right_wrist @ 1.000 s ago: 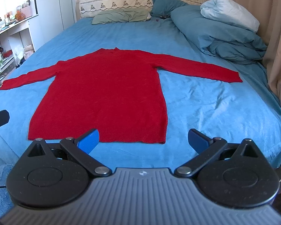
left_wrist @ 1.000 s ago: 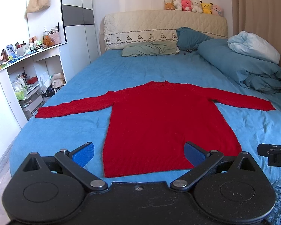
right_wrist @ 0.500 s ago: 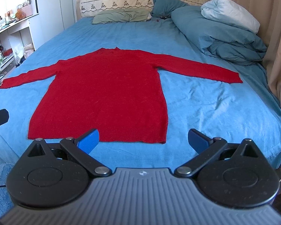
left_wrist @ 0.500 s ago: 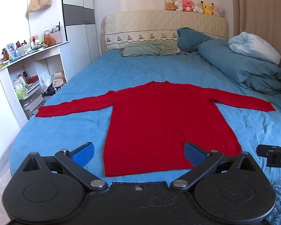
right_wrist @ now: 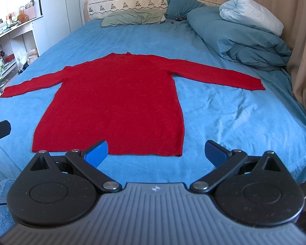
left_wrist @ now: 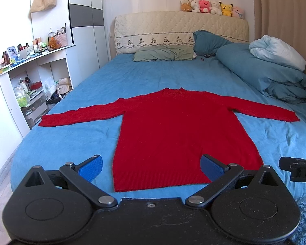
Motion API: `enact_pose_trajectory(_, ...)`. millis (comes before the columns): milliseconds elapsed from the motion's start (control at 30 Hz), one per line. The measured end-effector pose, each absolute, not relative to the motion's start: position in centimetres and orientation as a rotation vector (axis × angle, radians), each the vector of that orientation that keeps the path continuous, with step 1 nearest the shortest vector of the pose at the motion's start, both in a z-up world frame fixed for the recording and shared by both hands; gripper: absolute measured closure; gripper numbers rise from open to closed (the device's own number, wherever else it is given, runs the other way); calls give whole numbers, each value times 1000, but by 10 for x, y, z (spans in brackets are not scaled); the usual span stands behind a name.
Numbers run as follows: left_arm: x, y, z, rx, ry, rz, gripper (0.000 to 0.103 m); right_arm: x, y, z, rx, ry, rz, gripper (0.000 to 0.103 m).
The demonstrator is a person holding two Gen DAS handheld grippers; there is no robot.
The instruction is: Fold small clothes
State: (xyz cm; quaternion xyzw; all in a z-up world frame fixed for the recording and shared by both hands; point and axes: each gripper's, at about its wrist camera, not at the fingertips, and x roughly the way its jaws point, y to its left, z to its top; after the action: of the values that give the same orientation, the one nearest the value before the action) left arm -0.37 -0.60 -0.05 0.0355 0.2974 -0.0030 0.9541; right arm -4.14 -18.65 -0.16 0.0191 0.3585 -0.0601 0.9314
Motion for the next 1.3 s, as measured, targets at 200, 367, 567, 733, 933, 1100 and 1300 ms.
enact_pose_trajectory(200, -4, -6, -1, 72, 603, -7, 0, -42, -186, -2, 38, 734, -122, 0)
enact_pose_trajectory(367, -4, -6, -1, 71, 604, -7, 0, -42, -185, -3, 37, 733, -123, 0)
enact_pose_trajectory(567, -4, -6, -1, 73, 603, -6, 0, -41, -184, -2, 35, 734, -122, 0)
enact_pose_trajectory(733, -4, -6, -1, 74, 602, -6, 0, -41, -184, -2, 36, 734, -122, 0)
enact_pose_trajectory(933, -4, -6, -1, 74, 601, -5, 0, -41, -184, -2, 35, 734, -122, 0)
enact_pose_trajectory(1100, -4, -6, 1, 76, 597, -2, 0, -41, -182, -2, 34, 730, -124, 0)
enact_pose_trajectory(1300, -6, -7, 3, 78, 587, 4, 0, -39, -179, 0, 41, 724, -125, 0)
